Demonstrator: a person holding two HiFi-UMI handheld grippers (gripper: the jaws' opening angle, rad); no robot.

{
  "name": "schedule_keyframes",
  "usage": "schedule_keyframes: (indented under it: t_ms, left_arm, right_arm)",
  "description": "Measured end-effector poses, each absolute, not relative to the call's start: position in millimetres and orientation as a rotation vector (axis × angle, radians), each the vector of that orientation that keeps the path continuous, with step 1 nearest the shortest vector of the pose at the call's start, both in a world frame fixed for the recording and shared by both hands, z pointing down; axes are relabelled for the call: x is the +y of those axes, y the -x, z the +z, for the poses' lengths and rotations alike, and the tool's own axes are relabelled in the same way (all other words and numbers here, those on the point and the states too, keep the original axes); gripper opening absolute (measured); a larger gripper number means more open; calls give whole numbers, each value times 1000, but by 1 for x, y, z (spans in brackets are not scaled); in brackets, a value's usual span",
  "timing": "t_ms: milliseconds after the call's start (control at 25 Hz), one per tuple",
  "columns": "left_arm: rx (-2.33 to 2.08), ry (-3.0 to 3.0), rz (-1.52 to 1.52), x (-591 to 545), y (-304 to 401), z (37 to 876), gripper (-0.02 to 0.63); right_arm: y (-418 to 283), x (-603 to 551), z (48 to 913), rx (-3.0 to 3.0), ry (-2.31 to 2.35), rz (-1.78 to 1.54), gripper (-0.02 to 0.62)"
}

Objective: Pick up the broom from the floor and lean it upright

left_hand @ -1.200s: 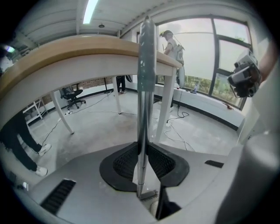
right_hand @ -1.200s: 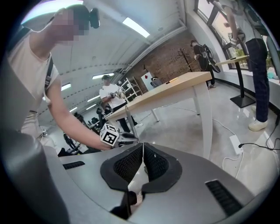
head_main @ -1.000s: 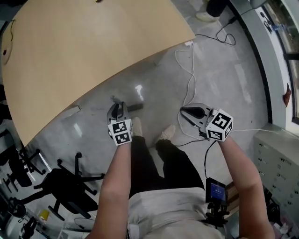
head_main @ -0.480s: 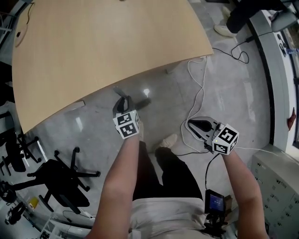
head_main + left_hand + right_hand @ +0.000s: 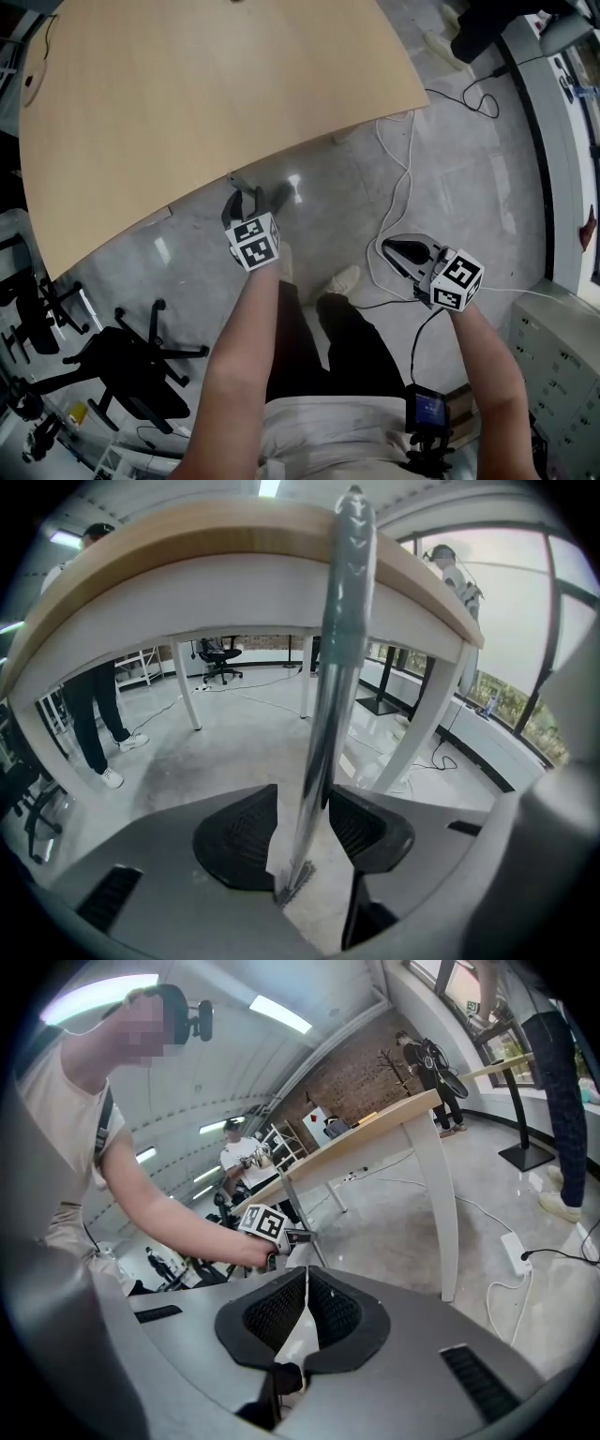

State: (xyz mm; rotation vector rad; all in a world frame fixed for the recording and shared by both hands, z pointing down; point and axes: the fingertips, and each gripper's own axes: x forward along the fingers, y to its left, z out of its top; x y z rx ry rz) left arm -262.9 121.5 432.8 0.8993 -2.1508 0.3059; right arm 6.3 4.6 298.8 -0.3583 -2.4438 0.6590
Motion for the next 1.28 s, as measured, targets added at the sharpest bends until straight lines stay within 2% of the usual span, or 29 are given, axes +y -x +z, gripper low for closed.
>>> schedule_keyframes:
  t_ms: [480, 760, 960, 1280]
  left_arm:
    - [-2114, -1071, 399, 108, 263, 437, 224]
    - [-2114, -1171, 420, 102, 261, 422, 236]
    - [-2097, -1134, 320, 128, 253, 397, 236]
    - [-1998, -1154, 241, 197, 197, 359, 235]
  right_arm:
    - [12, 7, 304, -2458, 310, 663, 18]
    - [20, 12, 302, -2454, 300, 657, 18]
    - [18, 15, 297, -2455, 325, 636, 18]
    - [-11, -4, 272, -2529, 257, 662, 18]
